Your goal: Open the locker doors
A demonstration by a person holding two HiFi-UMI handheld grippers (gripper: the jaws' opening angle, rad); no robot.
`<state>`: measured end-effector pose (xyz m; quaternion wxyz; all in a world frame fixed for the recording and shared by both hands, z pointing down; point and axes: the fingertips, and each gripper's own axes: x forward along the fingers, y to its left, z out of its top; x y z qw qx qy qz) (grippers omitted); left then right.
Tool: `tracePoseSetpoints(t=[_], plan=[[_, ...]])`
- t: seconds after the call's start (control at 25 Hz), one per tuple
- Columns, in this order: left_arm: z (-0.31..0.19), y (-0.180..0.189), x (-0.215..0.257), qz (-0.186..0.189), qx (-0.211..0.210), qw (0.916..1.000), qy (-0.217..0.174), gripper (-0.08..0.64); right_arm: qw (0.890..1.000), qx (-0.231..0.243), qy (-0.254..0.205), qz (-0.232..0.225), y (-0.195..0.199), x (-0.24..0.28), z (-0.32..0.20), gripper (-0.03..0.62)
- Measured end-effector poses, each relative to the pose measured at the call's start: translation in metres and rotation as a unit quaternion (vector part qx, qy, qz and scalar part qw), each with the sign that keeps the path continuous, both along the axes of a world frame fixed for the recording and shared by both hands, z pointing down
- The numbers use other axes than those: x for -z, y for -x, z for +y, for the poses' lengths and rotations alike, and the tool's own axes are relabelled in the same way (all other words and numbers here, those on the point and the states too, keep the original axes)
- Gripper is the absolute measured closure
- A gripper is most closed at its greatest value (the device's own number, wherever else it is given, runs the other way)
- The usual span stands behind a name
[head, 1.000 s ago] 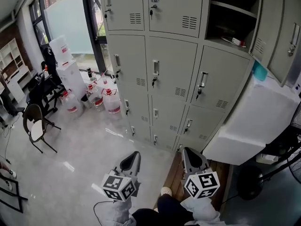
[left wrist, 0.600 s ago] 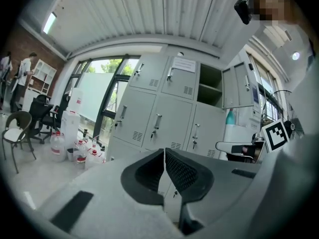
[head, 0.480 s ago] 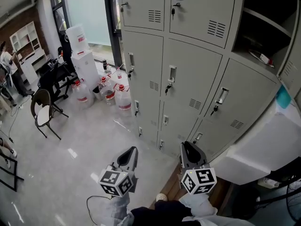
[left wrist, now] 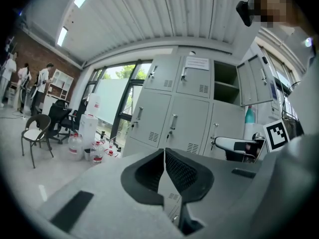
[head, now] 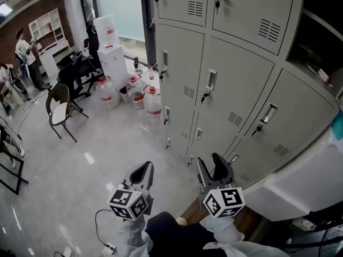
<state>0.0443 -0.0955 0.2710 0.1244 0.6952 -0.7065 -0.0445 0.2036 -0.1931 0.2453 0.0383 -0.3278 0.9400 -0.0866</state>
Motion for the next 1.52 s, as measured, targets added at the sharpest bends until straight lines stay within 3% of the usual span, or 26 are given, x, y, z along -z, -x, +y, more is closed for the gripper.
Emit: tracePoseSetpoints(t=[0.28,0.68,1.12,1.52], plan=[[0.013,0.019,-0.003,0.004,0.037,0.9993,0.004,0.545,0.999,0.042,0.008,0.005,0.023,-0.007,0.009,0.37],[-0.01,0.054,-0.004,0.007,0.036,0.9993,-0.007,0.545,0.999,0.046,0.006,0.011,0.063,-0.01,-0.02,0.37],[-0.097,0.164,0.019,0.008,-0.002,0.9994,-0.034,0.545,1.0,0.01,-0.002,0.005,0.163,0.003,-0.105,0.37],[-0.153,0.271,-0.009,0.001,-0.057,0.9981,-0.023,0.545,0.999,-0.031,-0.013,-0.007,0.267,-0.006,-0.169,0.37]])
